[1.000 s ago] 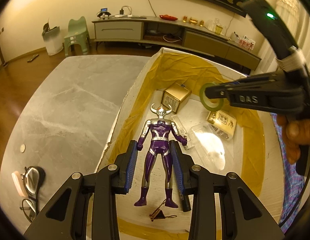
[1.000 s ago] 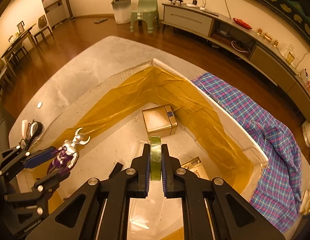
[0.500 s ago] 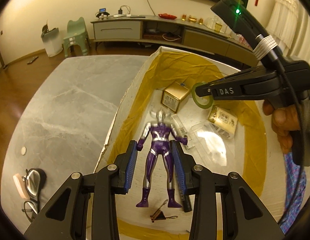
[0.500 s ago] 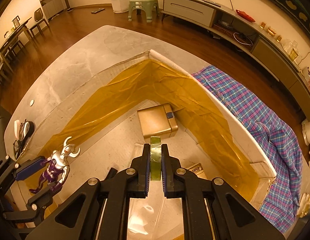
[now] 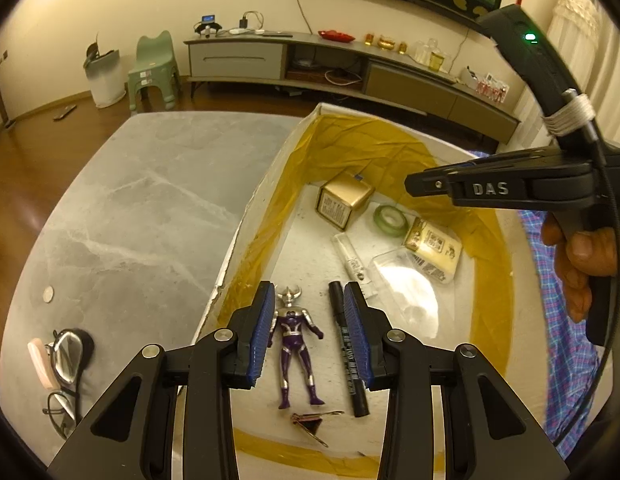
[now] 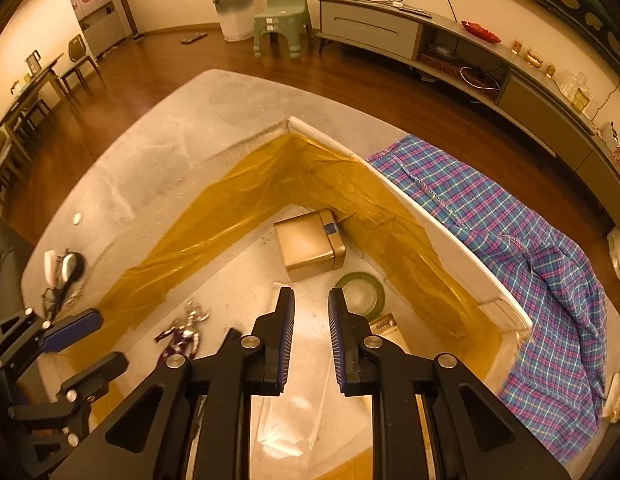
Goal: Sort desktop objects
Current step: 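Open both tools to release the figure and tape roll into the box, then grasp the red-white staples box with the right tool while the left moves toward the white charger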
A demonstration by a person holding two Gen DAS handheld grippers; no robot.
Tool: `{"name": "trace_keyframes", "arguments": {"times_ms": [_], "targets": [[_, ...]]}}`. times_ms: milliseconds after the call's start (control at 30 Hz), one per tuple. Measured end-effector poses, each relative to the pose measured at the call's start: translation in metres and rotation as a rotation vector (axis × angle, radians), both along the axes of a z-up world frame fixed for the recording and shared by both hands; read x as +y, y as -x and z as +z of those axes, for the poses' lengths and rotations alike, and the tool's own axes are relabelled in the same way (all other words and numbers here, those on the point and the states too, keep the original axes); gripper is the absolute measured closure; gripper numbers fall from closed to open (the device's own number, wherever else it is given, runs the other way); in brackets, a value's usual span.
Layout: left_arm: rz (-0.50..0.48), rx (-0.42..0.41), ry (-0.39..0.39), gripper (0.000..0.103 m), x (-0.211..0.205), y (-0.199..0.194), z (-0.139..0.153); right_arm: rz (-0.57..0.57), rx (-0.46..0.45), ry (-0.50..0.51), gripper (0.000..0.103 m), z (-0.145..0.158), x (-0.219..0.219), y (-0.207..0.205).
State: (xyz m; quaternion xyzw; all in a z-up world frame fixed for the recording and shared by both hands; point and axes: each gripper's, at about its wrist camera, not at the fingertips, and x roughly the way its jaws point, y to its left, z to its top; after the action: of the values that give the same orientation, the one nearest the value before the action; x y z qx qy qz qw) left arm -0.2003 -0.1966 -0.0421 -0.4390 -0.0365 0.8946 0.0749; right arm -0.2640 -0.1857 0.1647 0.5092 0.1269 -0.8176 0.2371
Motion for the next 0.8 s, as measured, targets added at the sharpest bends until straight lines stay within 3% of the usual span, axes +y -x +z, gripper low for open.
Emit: {"name": "trace_keyframes", "arguments": {"times_ms": [167, 300, 467, 633, 733, 800], "targets": [[-0.031, 0.051, -0.019, 0.065, 0.012, -0.017, 0.022, 0.021, 0.049, 0.108, 0.074, 0.033, 0.026, -0.024], [-0.075, 0.096, -0.043, 0.065, 0.028, -0.029, 0.039, 0.020, 0.081, 0.182, 0.073, 0.055, 0.056, -0.048], [-0.161, 0.147, -0.062, 0.063, 0.058, -0.047, 0.055, -0.008, 0.129, 0.211, 0.063, 0.068, 0.100, -0.075], [-0.251, 0.132, -0.079, 0.061, 0.094, -0.058, 0.054, -0.114, 0.120, 0.221, 0.060, 0.054, 0.142, -0.085], [-0.316, 0.108, -0.090, 0.061, 0.118, -0.063, 0.050, -0.208, 0.033, 0.282, 0.057, 0.030, 0.167, -0.075], [-0.361, 0.098, -0.102, 0.061, 0.132, -0.067, 0.048, -0.292, -0.047, 0.342, 0.049, 0.007, 0.182, -0.063]]}}
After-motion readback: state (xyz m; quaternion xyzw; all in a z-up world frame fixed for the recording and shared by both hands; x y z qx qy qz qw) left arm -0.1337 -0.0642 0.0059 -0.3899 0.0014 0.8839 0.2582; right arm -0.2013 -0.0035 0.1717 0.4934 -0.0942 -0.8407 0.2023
